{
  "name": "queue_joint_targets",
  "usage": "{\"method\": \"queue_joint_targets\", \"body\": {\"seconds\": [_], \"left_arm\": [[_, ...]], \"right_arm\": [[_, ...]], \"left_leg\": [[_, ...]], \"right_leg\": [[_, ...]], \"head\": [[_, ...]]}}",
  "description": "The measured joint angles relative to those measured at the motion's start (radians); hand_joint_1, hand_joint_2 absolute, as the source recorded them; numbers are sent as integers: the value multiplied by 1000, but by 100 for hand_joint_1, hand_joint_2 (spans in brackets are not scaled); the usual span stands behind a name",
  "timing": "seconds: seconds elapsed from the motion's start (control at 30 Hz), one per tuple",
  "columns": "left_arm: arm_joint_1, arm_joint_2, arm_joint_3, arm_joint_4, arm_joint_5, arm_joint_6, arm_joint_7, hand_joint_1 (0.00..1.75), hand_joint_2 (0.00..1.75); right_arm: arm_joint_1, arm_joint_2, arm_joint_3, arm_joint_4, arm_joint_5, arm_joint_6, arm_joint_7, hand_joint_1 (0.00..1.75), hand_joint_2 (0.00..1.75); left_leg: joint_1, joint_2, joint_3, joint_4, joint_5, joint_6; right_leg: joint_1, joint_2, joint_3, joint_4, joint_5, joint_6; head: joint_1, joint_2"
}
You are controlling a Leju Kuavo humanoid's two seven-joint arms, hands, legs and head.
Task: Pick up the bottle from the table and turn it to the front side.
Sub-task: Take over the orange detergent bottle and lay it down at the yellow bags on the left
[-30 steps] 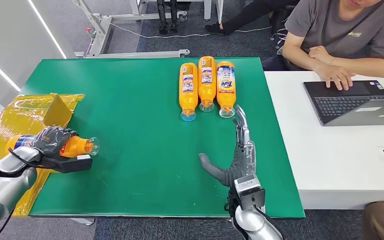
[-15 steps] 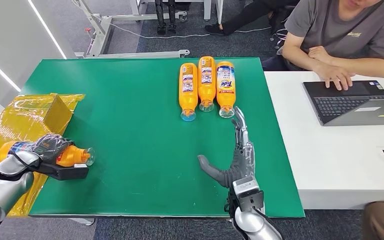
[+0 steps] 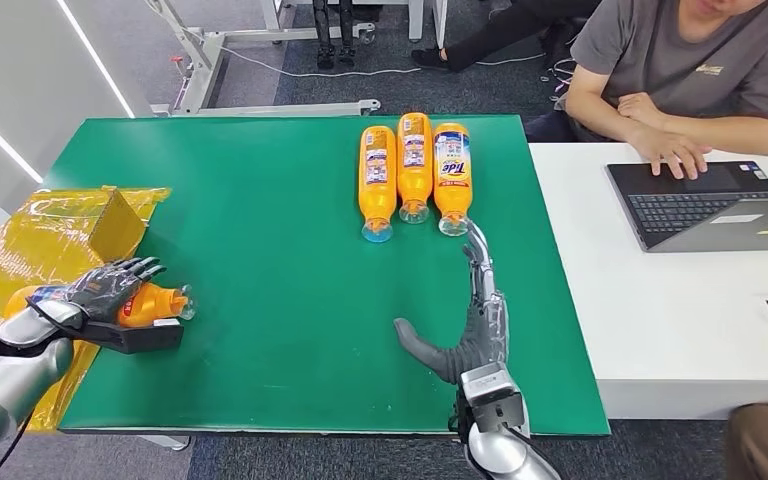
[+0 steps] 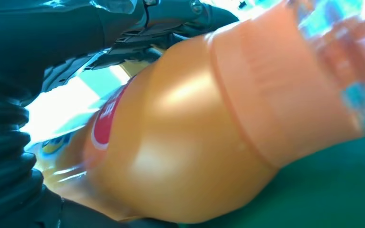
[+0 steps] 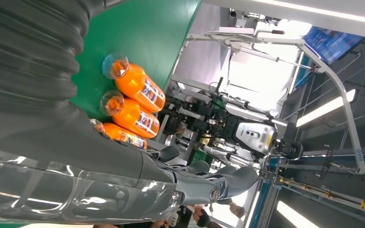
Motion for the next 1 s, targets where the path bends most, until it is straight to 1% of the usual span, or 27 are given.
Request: {"method": "queue_joint_targets", "body": {"seconds": [0.1, 0.23, 0.33, 0.43, 0.6, 0.73, 0.8, 0.87, 0.93, 1.0], "left_arm": [[-10, 1, 0, 0, 38, -62, -26, 0, 175], [-11, 19, 0, -4, 66, -99, -50, 0, 175], [1, 49, 0, -29, 93, -102, -56, 0, 175], [31, 86, 1, -82, 116, -65, -45, 0, 175], [139, 170, 24, -256, 158, 4, 7, 0, 175], [232, 241, 77, -418, 174, 36, 47, 0, 175], [275, 269, 114, -500, 178, 48, 63, 0, 175], [317, 292, 158, -579, 193, 55, 72, 0, 175], [362, 306, 212, -660, 247, 53, 70, 0, 175], [409, 301, 279, -746, 356, 28, 46, 0, 175]], "right_arm": [[11, 0, 0, -6, 11, 4, 0, 0, 175], [20, 0, -1, -7, 13, 17, 0, 0, 175], [26, 0, -3, -10, 16, 22, 0, 0, 175], [34, -1, -5, -19, 24, 29, 0, 0, 175], [48, -4, -10, -32, 33, 36, 3, 0, 175], [55, -8, -11, -37, 33, 37, 7, 0, 175], [57, -9, -11, -38, 31, 37, 8, 0, 175], [59, -9, -11, -39, 31, 40, 10, 0, 175], [63, -9, -12, -41, 33, 48, 15, 0, 175], [68, -9, -13, -45, 39, 58, 21, 0, 175]], "left_leg": [[0, 0, 0, 0, 0, 0], [0, 1, 0, 0, 0, 0], [1, 1, 0, 0, 0, 0], [1, 1, 0, -1, 0, 0], [1, 2, 0, -1, 0, -1], [1, 2, 0, -1, 0, -1], [1, 2, 0, -1, 0, -1], [0, 2, 0, -1, 0, -1], [0, 2, 0, -1, 0, -1], [0, 2, 0, -1, 0, -1]], "right_leg": [[0, 0, 0, 0, 0, 0], [0, 1, 0, 0, 0, 0], [0, 1, 0, 0, 0, 0], [0, 1, 0, 0, 0, 0], [0, 2, -1, 0, 0, 0], [0, 2, -1, 0, 0, 0], [0, 2, -1, 0, 0, 0], [0, 2, -1, 0, 0, 0], [0, 2, -1, 0, 0, 0], [0, 2, -1, -1, 0, 0]], "head": [[0, 0], [0, 0], [0, 0], [0, 0], [0, 0], [0, 0], [0, 0], [0, 0], [0, 0], [0, 0]]}}
